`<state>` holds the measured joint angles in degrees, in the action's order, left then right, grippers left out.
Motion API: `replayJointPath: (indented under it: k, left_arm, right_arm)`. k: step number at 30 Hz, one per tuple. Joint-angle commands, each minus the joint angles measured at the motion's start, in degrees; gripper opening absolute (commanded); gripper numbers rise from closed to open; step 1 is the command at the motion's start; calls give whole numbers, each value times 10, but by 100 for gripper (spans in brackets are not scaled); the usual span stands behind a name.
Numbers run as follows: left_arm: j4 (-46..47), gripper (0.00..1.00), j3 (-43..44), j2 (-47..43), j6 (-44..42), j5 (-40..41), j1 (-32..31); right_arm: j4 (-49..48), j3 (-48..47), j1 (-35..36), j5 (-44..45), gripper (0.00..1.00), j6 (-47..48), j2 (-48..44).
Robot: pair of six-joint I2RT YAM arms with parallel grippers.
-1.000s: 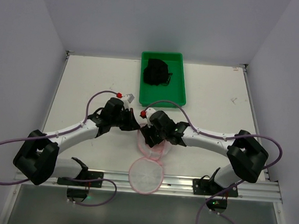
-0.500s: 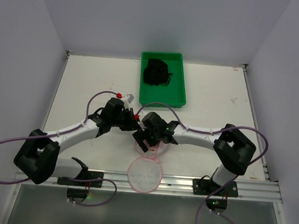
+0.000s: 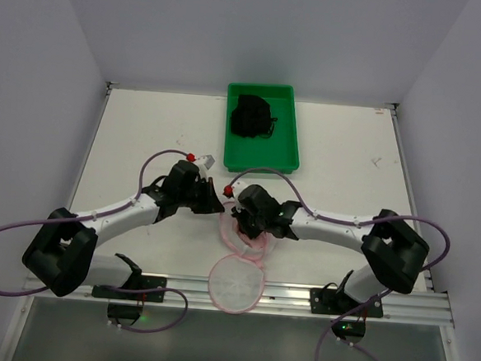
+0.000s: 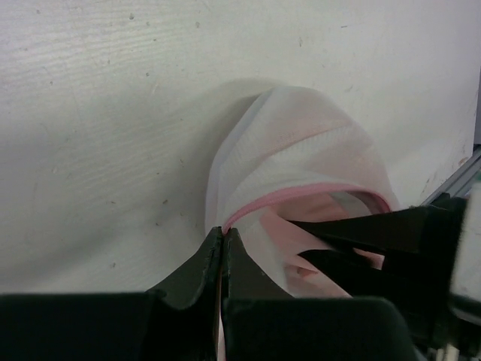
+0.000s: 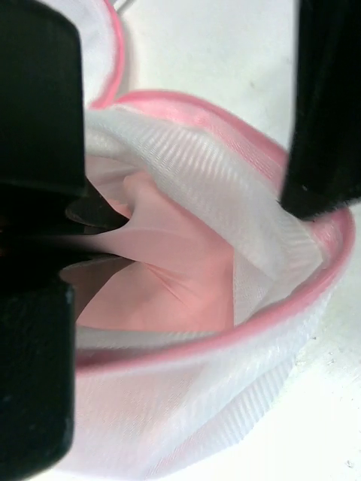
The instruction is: Unzip the laundry bag and remove the bra
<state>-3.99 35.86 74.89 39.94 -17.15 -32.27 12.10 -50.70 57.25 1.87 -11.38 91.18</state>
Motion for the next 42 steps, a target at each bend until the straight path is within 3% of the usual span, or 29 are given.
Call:
replayJointPath:
  k: [1,7,12,16,23,29,35,42]
  left_arm:
    - [8,0,-5,-4,6,8,1]
    - [8,0,-2,-4,7,11,1]
    - [13,0,-7,-4,11,5,1]
    - [20,0,-17,-4,14,5,0]
    - [29,0,-28,3,22,-1,0]
    - [29,0,-34,4,23,-9,1]
    - [55,0,-48,0,28,-12,1]
    - [57,0,-47,0,24,-18,1]
  right_arm:
    - [-22,28,1,-38,0,-8,-79]
    - [-84,67,1,-120,0,-8,-230]
    - [-195,116,-4,-100,0,-37,-337]
    - [-283,143,-19,-102,0,-54,-391]
    - [-392,104,-55,-63,0,-66,-425]
    - [-364,18,-145,-40,0,-31,-350]
    - [-319,-85,-233,-27,0,8,-185]
    - [-281,-193,-265,44,0,59,32]
